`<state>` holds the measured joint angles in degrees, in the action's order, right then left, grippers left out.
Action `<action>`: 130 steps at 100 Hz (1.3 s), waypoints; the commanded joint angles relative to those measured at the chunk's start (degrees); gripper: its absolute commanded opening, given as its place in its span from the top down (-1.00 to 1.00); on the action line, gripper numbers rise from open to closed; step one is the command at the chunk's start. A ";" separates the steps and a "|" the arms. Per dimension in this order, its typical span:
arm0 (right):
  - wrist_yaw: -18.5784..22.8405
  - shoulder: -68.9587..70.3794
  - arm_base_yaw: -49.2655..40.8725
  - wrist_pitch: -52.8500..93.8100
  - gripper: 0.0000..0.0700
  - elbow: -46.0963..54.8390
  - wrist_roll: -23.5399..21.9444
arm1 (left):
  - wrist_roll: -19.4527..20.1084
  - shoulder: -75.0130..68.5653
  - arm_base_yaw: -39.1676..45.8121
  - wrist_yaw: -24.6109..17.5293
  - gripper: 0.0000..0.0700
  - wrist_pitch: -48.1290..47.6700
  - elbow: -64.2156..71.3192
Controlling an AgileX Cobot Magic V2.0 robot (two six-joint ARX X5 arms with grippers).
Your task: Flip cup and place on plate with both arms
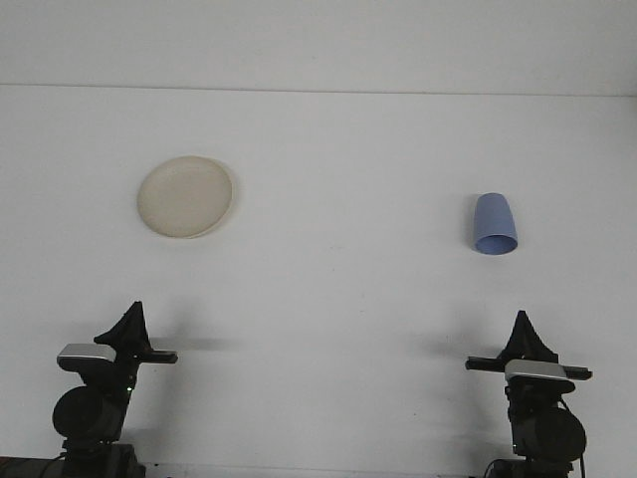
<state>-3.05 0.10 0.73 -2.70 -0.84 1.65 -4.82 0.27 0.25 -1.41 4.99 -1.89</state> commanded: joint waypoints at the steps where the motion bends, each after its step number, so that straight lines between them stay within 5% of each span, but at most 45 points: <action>1: 0.04 -0.04 -0.07 -0.74 0.99 0.11 -0.57 | 0.87 -0.09 0.11 0.17 0.96 0.68 1.09; 95: 0.17 -0.04 -0.09 -1.60 0.99 0.11 -0.70 | 0.87 -0.09 0.11 0.17 0.96 0.68 1.09; 130: 0.07 0.22 -0.04 0.24 1.00 -2.40 -12.26 | 0.87 -0.09 0.11 0.17 0.96 0.68 1.09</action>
<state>-2.98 0.10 0.73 -3.22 -1.10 -6.83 -4.82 0.27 0.25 -1.41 4.99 -1.89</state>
